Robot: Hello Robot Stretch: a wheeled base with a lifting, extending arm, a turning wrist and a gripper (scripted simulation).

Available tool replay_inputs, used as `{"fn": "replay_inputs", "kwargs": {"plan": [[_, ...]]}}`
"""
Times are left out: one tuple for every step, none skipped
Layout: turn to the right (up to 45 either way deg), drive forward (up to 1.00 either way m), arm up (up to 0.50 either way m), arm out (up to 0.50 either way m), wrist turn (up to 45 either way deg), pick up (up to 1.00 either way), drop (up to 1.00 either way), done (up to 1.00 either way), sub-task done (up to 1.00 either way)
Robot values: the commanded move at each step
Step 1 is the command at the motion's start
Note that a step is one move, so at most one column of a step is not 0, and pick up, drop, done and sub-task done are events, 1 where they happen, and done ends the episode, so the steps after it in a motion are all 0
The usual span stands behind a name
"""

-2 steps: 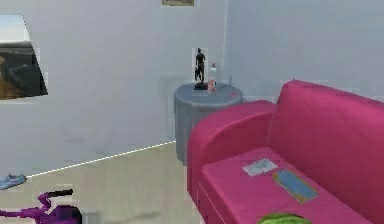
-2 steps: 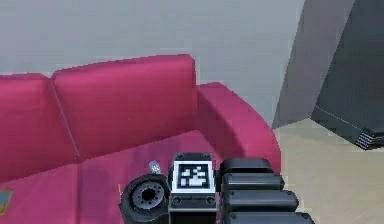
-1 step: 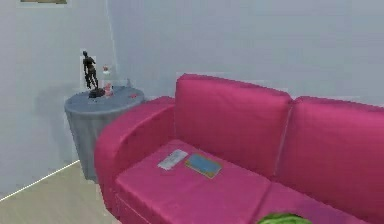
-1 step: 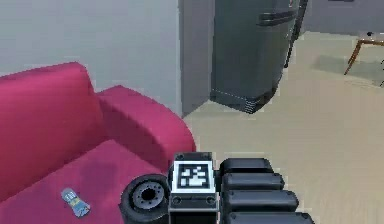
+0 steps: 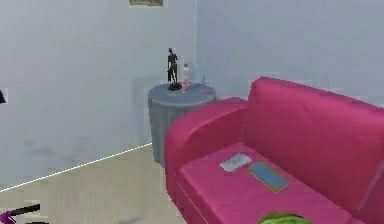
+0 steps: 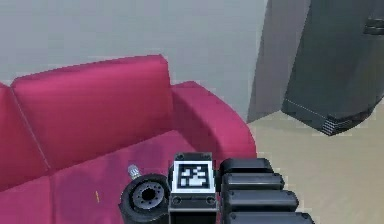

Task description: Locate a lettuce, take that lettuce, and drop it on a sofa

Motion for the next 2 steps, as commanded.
{"fn": "replay_inputs", "kwargs": {"plan": [[21.0,0.0,0.0,0.0,0.0,0.0,0.0,0.0,0.0],[-18.0,0.0,0.0,0.0,0.0,0.0,0.0,0.0,0.0]]}}
